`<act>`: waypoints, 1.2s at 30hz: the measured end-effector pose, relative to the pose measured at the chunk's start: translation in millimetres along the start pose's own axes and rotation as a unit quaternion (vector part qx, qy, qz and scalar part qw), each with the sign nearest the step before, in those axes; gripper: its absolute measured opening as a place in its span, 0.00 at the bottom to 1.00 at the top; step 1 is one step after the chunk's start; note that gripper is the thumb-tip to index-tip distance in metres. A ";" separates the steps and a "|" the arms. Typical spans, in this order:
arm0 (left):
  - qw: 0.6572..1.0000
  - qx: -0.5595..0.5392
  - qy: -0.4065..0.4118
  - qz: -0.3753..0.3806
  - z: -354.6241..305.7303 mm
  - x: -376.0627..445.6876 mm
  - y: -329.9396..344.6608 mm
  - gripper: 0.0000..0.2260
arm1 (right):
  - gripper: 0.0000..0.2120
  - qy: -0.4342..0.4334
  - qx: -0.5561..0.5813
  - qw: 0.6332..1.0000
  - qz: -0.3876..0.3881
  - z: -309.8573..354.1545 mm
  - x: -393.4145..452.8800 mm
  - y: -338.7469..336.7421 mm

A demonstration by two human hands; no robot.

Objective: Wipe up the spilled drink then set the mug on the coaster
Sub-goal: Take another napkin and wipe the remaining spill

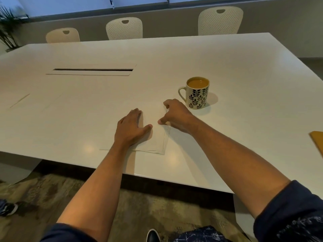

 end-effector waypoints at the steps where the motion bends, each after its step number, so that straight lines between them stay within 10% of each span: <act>1: 1.000 0.000 0.000 -0.002 0.0 -0.2 -0.2 0.39 | 0.42 0.002 0.008 1.000 -0.008 -0.8 -0.2 -0.6; 21: 1.000 -0.010 0.019 0.018 -2.0 -1.3 -1.7 0.44 | 0.10 -0.013 0.063 0.997 -0.043 21.7 -20.8 9.7; 27: 0.999 -0.006 0.028 -0.030 4.9 11.0 -41.0 0.49 | 0.14 -0.067 0.079 0.994 -0.032 51.6 -30.1 12.9; 36: 0.977 0.013 0.071 -0.202 -36.1 27.5 -141.0 0.27 | 0.11 -0.113 0.298 0.945 -0.075 67.3 -43.5 -38.2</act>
Point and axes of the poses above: each hand's wrist, its own x-axis towards the middle knuckle, its own y-axis out of the palm, z = x × y, the point moved 9 cm from there along x, towards the middle knuckle, and after that the axes turned 14 degrees about x, right-handed, at the moved point
